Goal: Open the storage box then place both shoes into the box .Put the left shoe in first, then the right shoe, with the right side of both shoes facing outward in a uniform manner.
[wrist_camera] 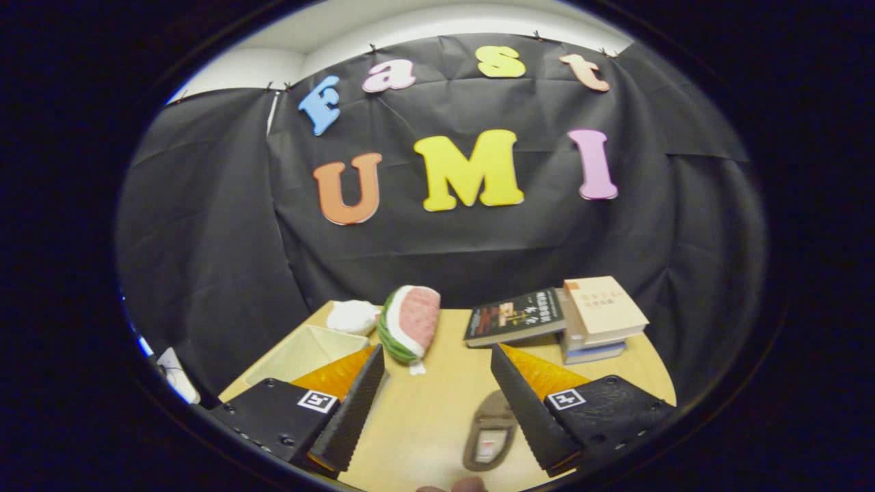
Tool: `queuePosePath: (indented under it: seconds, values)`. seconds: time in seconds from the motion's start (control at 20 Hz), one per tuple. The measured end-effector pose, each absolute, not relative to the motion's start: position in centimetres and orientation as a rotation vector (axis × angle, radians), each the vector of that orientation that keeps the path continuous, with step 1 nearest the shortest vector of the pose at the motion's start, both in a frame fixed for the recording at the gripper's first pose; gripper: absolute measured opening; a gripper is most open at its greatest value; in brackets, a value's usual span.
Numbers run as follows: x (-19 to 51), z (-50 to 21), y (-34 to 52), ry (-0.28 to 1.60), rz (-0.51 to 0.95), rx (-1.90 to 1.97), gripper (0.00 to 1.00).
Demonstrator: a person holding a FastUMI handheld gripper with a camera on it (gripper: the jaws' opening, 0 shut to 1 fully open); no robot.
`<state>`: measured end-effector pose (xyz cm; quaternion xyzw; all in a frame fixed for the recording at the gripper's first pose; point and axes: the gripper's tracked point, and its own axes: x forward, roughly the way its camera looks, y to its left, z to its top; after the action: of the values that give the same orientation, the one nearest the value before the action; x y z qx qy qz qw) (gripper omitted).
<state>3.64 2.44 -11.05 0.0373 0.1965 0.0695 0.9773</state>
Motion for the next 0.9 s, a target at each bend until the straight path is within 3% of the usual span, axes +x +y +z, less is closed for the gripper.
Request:
queuePosePath:
  seconds: [0.25,0.5,0.6,0.9]
  values:
    - [3.1,-21.2,-3.4,0.587,0.062,0.068,0.95]
    - [3.8,-30.9,-3.2,0.880,0.060,0.121,0.91]
    - [4.2,-33.3,-3.3,0.949,0.061,0.133,0.85]
    - [4.7,-37.3,-3.6,1.124,0.021,0.170,0.43]
